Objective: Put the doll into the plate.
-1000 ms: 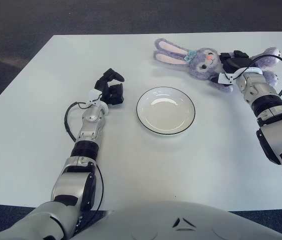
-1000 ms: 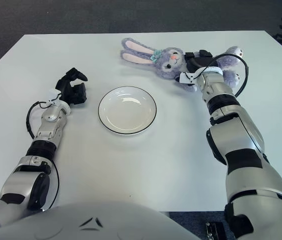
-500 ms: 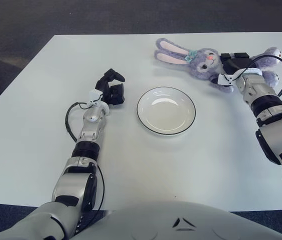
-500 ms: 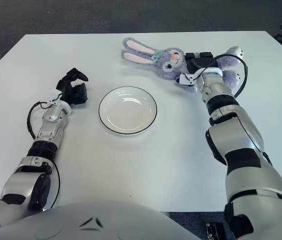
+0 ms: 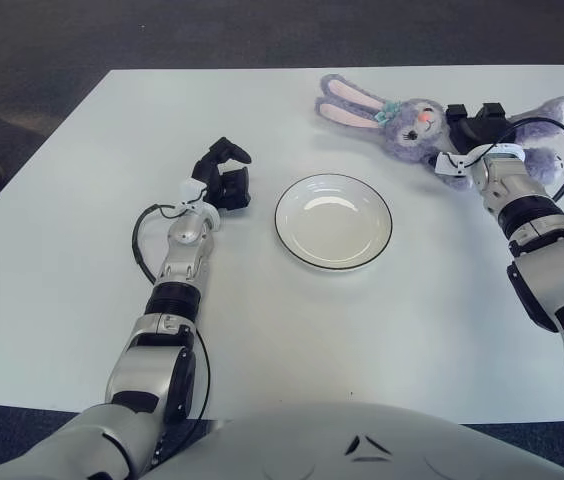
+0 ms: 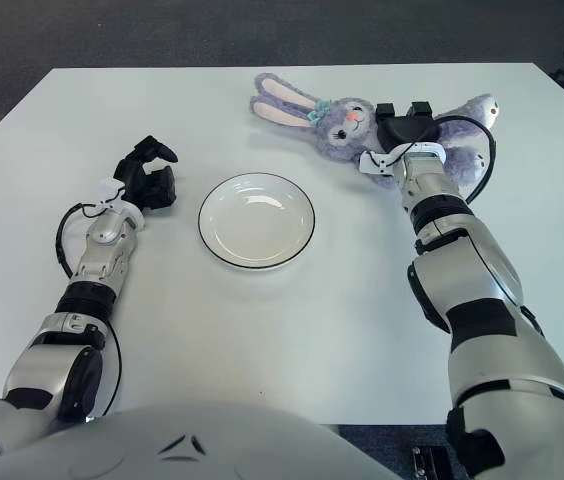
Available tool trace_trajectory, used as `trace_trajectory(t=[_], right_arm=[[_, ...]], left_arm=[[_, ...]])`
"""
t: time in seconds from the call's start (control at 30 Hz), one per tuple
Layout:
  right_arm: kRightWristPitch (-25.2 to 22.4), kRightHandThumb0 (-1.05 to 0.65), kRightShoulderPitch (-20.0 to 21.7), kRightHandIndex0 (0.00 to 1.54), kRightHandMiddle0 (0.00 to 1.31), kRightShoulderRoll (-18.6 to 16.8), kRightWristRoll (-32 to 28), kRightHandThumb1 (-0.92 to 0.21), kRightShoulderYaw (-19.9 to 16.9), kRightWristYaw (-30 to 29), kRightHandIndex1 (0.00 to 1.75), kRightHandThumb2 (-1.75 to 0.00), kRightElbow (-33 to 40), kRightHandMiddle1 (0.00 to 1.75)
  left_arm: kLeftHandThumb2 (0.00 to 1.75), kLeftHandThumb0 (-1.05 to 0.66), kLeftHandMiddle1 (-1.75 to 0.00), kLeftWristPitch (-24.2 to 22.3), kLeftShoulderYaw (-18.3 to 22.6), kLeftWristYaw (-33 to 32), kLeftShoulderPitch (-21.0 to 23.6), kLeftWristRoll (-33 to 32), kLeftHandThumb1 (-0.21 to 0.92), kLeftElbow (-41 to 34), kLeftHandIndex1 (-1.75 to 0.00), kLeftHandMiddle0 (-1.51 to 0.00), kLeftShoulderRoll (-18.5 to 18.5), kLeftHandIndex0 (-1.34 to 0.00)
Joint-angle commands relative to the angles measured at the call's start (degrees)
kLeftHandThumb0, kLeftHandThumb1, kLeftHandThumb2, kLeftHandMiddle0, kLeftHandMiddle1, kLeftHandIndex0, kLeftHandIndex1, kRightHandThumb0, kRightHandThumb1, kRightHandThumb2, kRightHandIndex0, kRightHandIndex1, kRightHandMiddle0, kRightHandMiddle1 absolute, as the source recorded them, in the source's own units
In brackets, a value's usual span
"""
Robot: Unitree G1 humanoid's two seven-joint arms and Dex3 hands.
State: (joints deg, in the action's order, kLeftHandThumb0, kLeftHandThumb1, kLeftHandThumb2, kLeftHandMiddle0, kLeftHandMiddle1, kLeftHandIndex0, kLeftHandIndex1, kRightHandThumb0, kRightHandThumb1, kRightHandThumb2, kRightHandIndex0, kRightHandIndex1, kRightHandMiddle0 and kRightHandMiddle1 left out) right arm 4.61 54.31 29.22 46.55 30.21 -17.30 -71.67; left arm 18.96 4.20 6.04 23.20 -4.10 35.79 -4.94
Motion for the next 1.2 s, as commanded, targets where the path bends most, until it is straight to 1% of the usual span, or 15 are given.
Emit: trace_trajectory(t=[0.0, 0.13, 0.43, 0.87, 1.07, 1.17], right_arm=[[1.1, 0.00, -7.9, 0.78, 0.62, -1.9, -2.0, -0.16, -0.3, 1.5, 1.40, -1.39, -3.8, 1.75], [1.5, 0.00, -8.0, 0.85, 0.67, -2.1, -3.0, -0.09, -1.3, 0.7, 1.37, -1.46, -3.9, 1.75], [2.7, 0.00, -8.4, 0.93, 0.69, -2.2, -4.7, -0.02, -2.5, -0.3, 1.34, -1.52, -3.9, 1.75], [3.7, 0.00, -8.7, 0.93, 0.64, -1.7, -5.1, -0.03, -2.6, -0.7, 1.40, -1.53, -3.9, 1.75], [3.8, 0.00, -8.4, 0.92, 0.61, -1.4, -5.9, -0.04, -3.3, 0.6, 1.45, -1.54, -3.7, 1.75], [3.6, 0.00, -7.9, 0.90, 0.59, -1.2, -7.0, -0.06, -3.9, 2.5, 1.47, -1.52, -3.3, 1.75]], left_arm=[[1.21, -0.45, -1.75, -1.2, -0.8, -0.5, -8.4, 0.7, 0.40, 4.6, -1.75, -1.22, 2.4, -0.55], [1.21, -0.45, -1.75, -1.1, -0.9, -0.6, -8.4, 0.9, 0.40, 4.6, -1.75, -1.22, 2.4, -0.55], [1.21, -0.45, -1.75, -1.2, -0.8, -0.9, -8.4, 0.9, 0.40, 4.6, -1.75, -1.20, 2.4, -0.54], [1.21, -0.45, -1.75, -1.7, -1.0, -1.3, -8.5, 1.1, 0.40, 4.1, -1.75, -1.21, 2.4, -0.55], [1.21, -0.45, -1.75, -1.5, -0.9, -0.8, -8.5, 0.8, 0.40, 4.2, -1.75, -1.22, 2.4, -0.55], [1.21, -0.45, -1.75, -1.4, -0.9, -0.9, -8.5, 0.8, 0.40, 4.3, -1.75, -1.22, 2.4, -0.55]])
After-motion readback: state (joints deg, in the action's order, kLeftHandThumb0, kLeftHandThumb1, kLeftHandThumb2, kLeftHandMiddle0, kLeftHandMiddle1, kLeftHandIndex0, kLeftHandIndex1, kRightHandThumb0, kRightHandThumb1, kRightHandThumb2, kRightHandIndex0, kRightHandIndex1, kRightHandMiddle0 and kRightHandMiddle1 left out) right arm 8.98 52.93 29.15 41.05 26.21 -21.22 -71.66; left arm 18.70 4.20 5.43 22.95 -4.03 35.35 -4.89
